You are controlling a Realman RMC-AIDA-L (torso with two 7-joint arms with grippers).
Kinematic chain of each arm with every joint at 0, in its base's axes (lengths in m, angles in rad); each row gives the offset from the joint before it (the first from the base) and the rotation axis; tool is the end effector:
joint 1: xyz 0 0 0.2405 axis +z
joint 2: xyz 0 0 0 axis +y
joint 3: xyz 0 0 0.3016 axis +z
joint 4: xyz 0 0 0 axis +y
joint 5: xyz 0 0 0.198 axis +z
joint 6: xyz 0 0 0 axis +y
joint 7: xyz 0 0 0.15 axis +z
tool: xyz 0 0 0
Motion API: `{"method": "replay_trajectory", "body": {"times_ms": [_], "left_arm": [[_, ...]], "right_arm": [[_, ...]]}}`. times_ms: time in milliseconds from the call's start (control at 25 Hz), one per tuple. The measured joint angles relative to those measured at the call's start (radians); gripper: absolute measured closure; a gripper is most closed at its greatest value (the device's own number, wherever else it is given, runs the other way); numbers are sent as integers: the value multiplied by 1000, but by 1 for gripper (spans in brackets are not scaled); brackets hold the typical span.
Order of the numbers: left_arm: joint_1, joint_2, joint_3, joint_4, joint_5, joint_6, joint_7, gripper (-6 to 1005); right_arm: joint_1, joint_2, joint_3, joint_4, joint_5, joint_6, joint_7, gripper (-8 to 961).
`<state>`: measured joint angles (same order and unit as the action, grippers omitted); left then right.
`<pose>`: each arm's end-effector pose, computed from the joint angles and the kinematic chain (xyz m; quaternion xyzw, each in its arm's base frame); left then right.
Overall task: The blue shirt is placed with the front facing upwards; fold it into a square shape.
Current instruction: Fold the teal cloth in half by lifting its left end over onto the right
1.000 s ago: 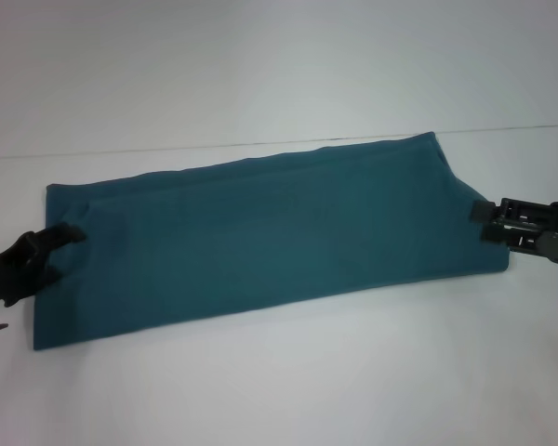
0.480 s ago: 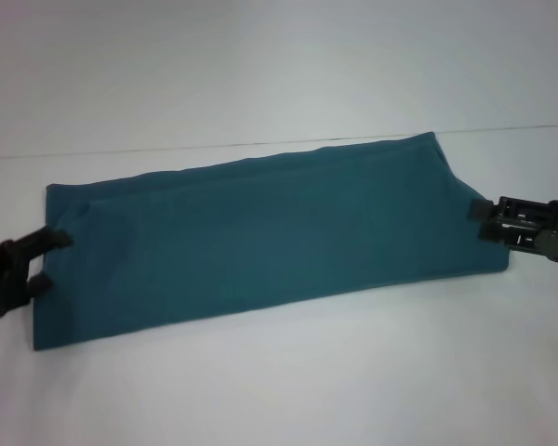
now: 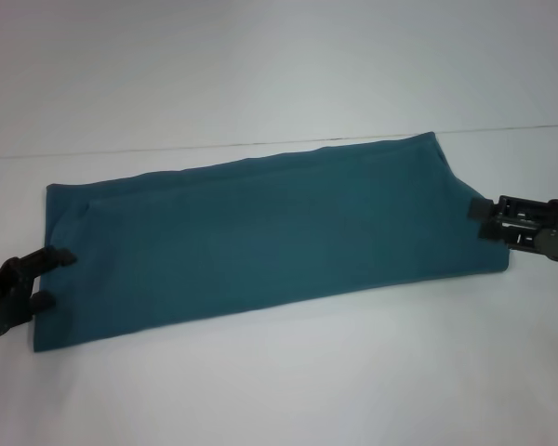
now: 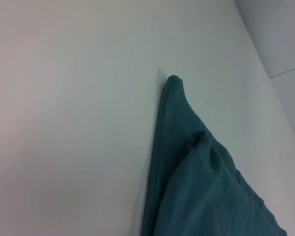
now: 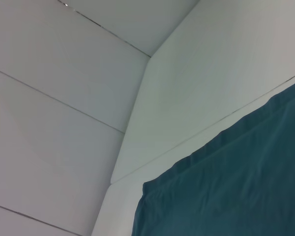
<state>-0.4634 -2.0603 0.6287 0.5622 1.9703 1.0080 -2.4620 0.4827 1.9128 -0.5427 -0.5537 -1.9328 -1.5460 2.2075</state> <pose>-0.3817 0.3664 -0.0090 -0.5462 -0.7410 -0.3076 0.2408 0.3418 0.3502 0.0533 -0.7152 0.6057 0.3321 0.1063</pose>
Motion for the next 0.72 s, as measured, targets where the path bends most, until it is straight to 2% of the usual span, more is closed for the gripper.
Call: {"method": "replay_trajectory", "body": {"times_ms": [200, 400, 720], "left_arm": [[-6, 4, -2, 10, 28, 17, -5, 163], [-15, -2, -11, 70, 18, 37, -9, 163], [-85, 1, 3, 20, 57, -89, 9, 160]], "right_arm": [[-5, -1, 0, 7, 0, 6, -3, 266], [-6, -3, 0, 12, 0, 6, -4, 268], [-6, -2, 0, 12, 0, 6, -5, 271]]}}
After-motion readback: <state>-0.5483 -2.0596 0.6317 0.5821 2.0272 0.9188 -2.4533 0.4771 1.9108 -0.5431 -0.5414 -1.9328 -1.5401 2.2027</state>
